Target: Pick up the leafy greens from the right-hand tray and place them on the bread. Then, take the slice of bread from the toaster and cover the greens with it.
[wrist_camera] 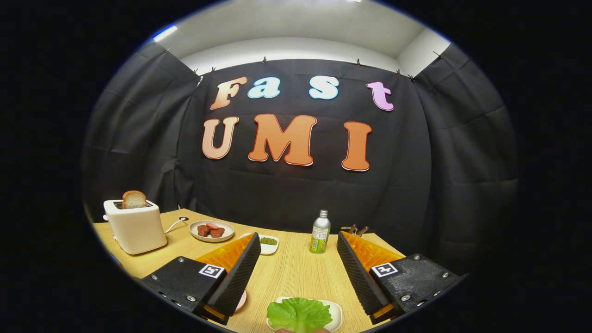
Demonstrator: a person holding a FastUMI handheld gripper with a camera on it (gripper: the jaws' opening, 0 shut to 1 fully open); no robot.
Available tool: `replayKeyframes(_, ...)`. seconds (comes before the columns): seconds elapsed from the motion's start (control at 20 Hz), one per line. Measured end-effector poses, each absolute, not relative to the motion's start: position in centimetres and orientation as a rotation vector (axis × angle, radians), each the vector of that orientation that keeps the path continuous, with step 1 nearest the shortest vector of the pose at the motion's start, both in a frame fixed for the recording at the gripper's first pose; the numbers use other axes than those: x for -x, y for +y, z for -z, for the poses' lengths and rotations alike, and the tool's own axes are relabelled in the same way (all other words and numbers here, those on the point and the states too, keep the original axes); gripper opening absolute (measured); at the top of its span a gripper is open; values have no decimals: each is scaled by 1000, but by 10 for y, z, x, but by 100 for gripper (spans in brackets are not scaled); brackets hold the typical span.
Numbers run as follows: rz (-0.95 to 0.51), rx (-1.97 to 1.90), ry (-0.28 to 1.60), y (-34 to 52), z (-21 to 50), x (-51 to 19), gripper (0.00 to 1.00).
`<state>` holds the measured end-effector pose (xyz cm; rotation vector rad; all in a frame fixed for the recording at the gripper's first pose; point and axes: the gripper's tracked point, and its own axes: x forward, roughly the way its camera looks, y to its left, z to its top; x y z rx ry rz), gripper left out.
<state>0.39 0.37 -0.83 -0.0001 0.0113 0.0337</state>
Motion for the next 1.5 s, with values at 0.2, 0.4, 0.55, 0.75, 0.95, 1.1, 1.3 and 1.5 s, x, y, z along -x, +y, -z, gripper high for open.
replayKeyframes(0.2, -36, 8, 15, 2, 12, -1, 99)
replayKeyframes(0.4, -48, 9, 23, 2, 17, 5, 99)
replayKeyframes(0.55, -50, 12, 28, -2, 20, 10, 99)
replayKeyframes(0.75, -32, 27, 98, -16, 38, 14, 99)
replayKeyframes(0.95, -131, 23, 245, 3, 66, 13, 100)
replayKeyframes(1.1, -179, 56, 333, 10, 79, 16, 99)
replayKeyframes(1.3, -248, -24, 589, 25, 121, 20, 98)
replayKeyframes(1.5, -229, -4, 728, 13, 144, 19, 97)
